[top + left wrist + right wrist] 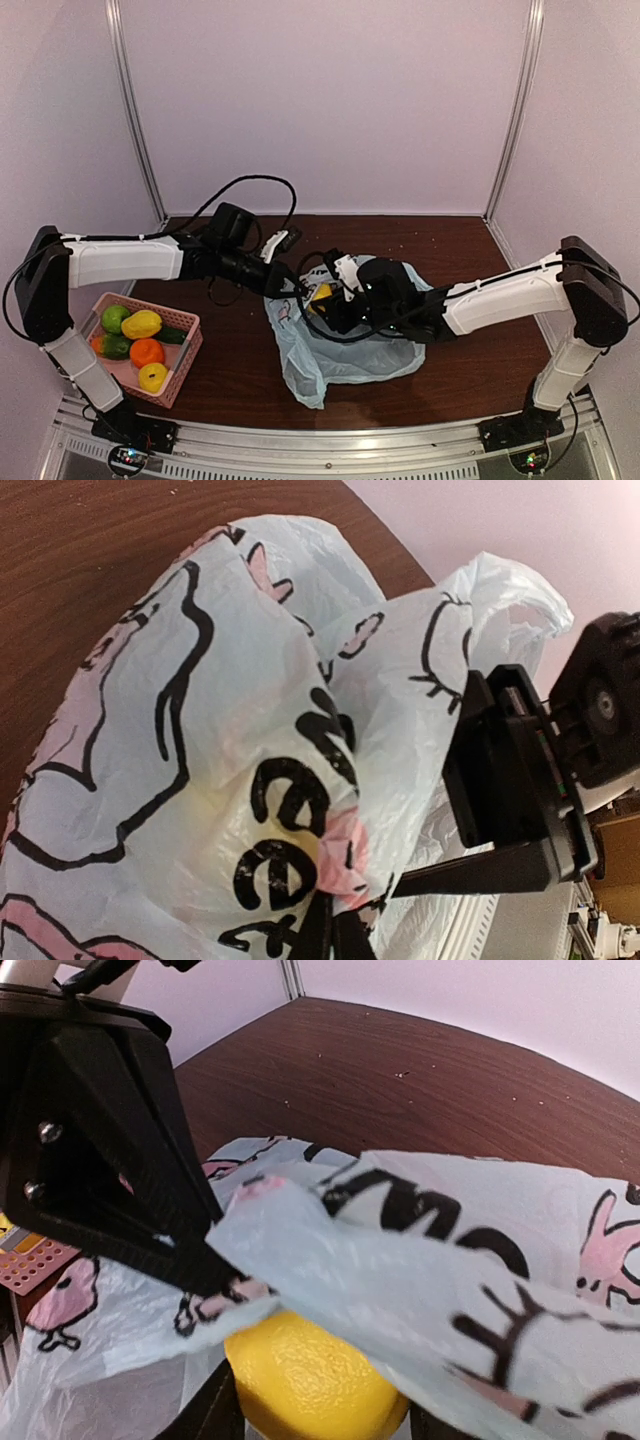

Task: Untie the knot of the plastic bag and take out the fruit
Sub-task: Pick up the fake fruit from the takeout bag, then place the fake fruit in the bin.

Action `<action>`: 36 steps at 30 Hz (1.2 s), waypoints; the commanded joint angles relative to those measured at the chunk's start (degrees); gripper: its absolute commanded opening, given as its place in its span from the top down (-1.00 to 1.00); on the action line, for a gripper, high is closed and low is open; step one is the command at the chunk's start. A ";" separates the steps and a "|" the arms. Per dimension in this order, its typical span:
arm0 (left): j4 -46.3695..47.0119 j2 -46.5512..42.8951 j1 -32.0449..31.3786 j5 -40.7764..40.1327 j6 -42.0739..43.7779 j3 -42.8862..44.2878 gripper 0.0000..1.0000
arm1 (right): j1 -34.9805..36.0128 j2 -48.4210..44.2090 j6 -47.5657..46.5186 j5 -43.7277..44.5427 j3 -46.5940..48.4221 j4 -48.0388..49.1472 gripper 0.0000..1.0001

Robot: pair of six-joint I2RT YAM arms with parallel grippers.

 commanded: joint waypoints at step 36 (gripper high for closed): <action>-9.16 -15.51 4.24 -16.89 4.90 1.87 -0.91 | 6.15 -20.76 -0.85 2.30 -2.21 -4.89 0.16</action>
